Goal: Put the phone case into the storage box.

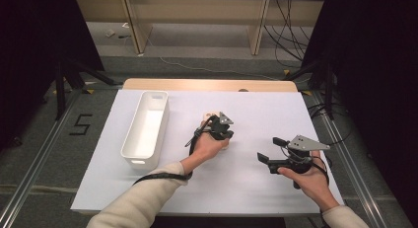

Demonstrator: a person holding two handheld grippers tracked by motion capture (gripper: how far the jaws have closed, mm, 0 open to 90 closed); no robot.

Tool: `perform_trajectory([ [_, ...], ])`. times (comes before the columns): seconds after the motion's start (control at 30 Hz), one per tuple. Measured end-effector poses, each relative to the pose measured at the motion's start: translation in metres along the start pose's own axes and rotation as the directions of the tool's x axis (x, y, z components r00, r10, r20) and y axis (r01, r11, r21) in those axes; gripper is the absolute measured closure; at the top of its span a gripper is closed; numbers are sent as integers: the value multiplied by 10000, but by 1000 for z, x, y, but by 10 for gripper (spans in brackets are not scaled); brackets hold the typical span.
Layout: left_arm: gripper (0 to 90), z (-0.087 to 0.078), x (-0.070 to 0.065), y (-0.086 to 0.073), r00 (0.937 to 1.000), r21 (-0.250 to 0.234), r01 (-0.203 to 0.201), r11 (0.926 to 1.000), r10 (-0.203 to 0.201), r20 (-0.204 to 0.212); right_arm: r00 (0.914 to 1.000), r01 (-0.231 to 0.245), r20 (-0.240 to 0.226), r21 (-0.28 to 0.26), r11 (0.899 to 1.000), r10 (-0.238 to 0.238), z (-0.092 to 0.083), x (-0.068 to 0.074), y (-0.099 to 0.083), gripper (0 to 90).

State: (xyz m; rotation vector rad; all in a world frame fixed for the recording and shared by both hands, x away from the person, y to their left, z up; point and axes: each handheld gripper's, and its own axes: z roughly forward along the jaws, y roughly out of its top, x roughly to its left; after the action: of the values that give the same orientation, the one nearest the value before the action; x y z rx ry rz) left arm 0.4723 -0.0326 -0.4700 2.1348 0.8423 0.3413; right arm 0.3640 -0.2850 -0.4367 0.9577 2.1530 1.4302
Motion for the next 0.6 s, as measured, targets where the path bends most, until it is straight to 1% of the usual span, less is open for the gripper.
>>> perform_trajectory([
  [0.17,899,6,-2,-1,10000,198,-20,9998,20,3,10000,-14,-6,5,10000,14,0,0,0,157],
  [0.3,899,10,-6,-3,9998,389,-193,9991,192,16,10000,-24,-20,11,10000,24,0,0,0,157],
  [0.4,899,12,-7,-4,9998,463,-216,9987,214,40,10000,-23,-26,6,10000,23,0,0,0,157],
  [0.6,899,15,-8,-6,9994,709,-311,9970,319,-99,10000,-11,-51,22,10000,11,0,0,0,157],
])
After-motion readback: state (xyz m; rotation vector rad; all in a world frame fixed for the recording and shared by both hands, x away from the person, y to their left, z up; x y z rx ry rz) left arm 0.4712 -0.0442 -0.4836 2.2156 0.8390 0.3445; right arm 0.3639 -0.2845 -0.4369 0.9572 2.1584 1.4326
